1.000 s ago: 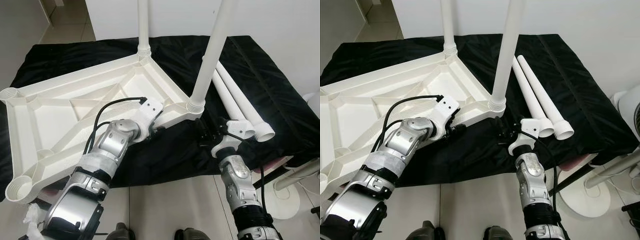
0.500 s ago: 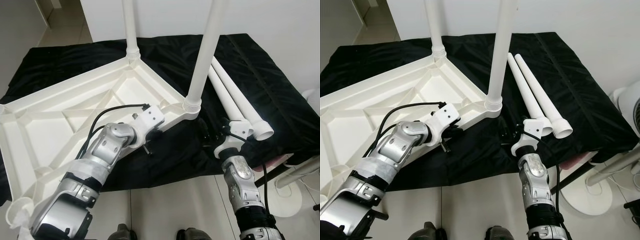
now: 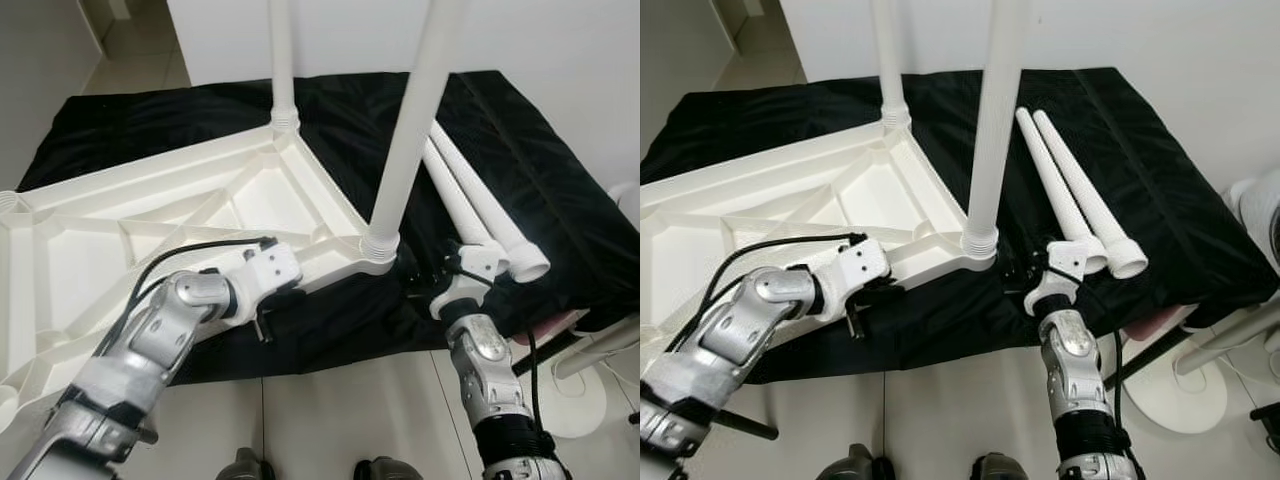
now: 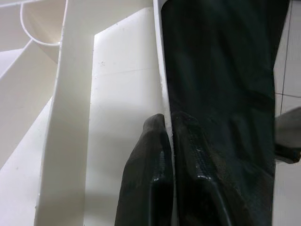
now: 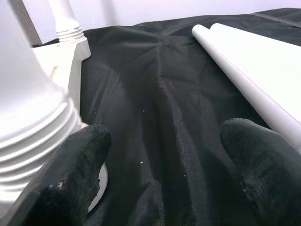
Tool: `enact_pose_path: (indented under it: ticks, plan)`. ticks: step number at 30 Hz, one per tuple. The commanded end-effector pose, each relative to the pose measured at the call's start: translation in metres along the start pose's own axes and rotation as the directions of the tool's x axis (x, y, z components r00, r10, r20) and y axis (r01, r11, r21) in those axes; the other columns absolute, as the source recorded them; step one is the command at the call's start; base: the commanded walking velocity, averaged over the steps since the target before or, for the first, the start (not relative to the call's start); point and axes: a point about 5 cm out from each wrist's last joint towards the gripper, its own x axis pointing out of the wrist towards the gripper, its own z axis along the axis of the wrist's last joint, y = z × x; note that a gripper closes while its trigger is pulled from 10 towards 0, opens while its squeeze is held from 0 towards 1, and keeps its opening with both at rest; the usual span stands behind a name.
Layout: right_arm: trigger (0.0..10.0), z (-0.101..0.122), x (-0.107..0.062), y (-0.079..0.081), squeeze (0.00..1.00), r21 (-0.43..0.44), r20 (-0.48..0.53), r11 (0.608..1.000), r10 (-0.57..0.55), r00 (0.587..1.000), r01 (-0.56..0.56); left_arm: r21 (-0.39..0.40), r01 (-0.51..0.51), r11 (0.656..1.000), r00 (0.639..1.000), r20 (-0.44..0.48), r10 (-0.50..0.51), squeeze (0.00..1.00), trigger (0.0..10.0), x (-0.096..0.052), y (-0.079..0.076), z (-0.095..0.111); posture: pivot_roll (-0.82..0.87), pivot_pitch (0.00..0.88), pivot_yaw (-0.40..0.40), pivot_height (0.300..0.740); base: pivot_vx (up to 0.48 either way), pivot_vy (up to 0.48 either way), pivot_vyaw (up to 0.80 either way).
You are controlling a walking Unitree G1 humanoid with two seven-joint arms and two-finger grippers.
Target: Building children table
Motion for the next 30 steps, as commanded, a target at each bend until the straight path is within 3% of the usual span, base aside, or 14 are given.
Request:
enact_pose_path:
  ticks: [1,2,3,4,5,6,7,16,17,18,22,25,28,30]
  plan:
    - [10.0,-0.006,-0.001,0.001,0.00,0.002,-0.035,1.000,0.014,0.999,-0.014,0.059,0.121,0.991,0.993,-0.008,-0.120,0.00,0.0,0.000,-0.011,0.001,-0.11,0.043,0.059,0.740,0.000,0.000,0.00]
    - [10.0,-0.007,-0.001,0.001,0.00,-0.001,-0.038,1.000,0.016,0.999,-0.016,0.071,0.098,0.993,0.995,-0.015,-0.097,0.00,7.3,0.002,-0.010,0.001,-0.11,0.044,0.059,0.740,0.000,0.000,0.00]
    - [10.0,-0.007,-0.001,0.001,0.00,-0.001,-0.038,1.000,0.016,0.999,-0.016,0.071,0.098,0.993,0.995,-0.015,-0.097,0.00,7.3,0.002,-0.010,0.001,-0.11,0.044,0.059,0.740,0.000,0.000,0.00]
    - [10.0,-0.007,-0.002,0.001,0.00,-0.003,-0.040,1.000,0.020,0.999,-0.020,0.072,0.083,0.994,0.997,-0.017,-0.082,0.00,10.0,0.003,-0.009,0.001,-0.11,0.047,0.056,0.740,0.000,0.000,0.00]
    - [10.0,-0.007,-0.003,0.001,0.00,-0.007,-0.043,1.000,0.030,0.999,-0.030,0.061,0.076,0.995,0.997,-0.008,-0.076,0.00,10.0,0.004,-0.009,0.002,-0.11,0.051,0.055,0.740,0.000,0.000,0.00]
    - [10.0,-0.007,-0.004,0.000,0.00,-0.009,-0.048,0.999,0.041,0.998,-0.042,0.050,0.072,0.996,0.997,0.004,-0.073,0.29,10.0,0.005,-0.008,0.004,-0.11,0.052,0.054,0.740,0.000,0.000,0.00]
    - [10.0,-0.008,-0.006,-0.001,0.00,-0.013,-0.053,0.999,0.052,0.997,-0.053,0.024,0.068,0.997,0.997,0.023,-0.069,1.00,10.0,0.005,-0.007,0.006,-0.11,0.057,0.054,0.740,0.000,0.000,0.00]
    - [10.0,-0.009,-0.017,-0.011,0.00,-0.040,-0.080,0.995,0.087,0.993,-0.090,0.017,0.015,1.000,0.998,0.065,-0.016,1.00,10.0,0.004,-0.002,0.015,-0.11,0.071,0.053,0.740,0.000,0.000,0.00]
    - [10.0,-0.009,-0.019,-0.014,0.00,-0.046,-0.085,0.995,0.087,0.993,-0.091,0.018,0.009,1.000,0.997,0.077,-0.010,0.05,10.0,0.003,-0.002,0.017,-0.11,0.079,0.048,0.740,0.000,0.000,0.00]
    - [10.0,-0.009,-0.022,-0.016,0.00,-0.049,-0.089,0.993,0.104,0.991,-0.108,0.004,0.002,1.000,0.996,0.094,-0.003,0.00,10.0,0.001,-0.002,0.019,-0.10,0.081,0.048,0.740,0.000,0.000,0.00]
    - [10.0,-0.008,-0.025,-0.018,0.00,-0.051,-0.092,0.991,0.117,0.989,-0.122,-0.006,-0.002,1.000,0.994,0.106,0.003,0.00,10.0,0.000,-0.002,0.021,-0.10,0.081,0.048,0.740,0.000,0.000,0.00]
    - [10.0,-0.005,-0.030,-0.017,0.00,-0.046,-0.094,0.978,0.197,0.976,-0.202,-0.036,-0.014,0.999,0.991,0.134,0.019,0.00,10.0,-0.004,0.000,0.025,-0.09,0.082,0.044,0.740,0.000,0.000,0.00]
    - [10.0,0.002,-0.029,-0.016,0.00,-0.014,-0.077,0.962,0.270,0.960,-0.272,-0.108,-0.069,0.992,0.976,0.197,0.089,0.00,10.0,-0.008,0.007,0.035,-0.09,0.080,0.043,0.740,0.000,0.000,0.00]
    - [10.0,0.007,-0.023,-0.013,0.00,-0.001,-0.072,0.937,0.349,0.934,-0.350,-0.211,-0.171,0.962,0.944,0.244,0.222,0.00,10.0,-0.008,0.018,0.044,-0.08,0.076,0.038,0.740,0.000,0.000,0.00]
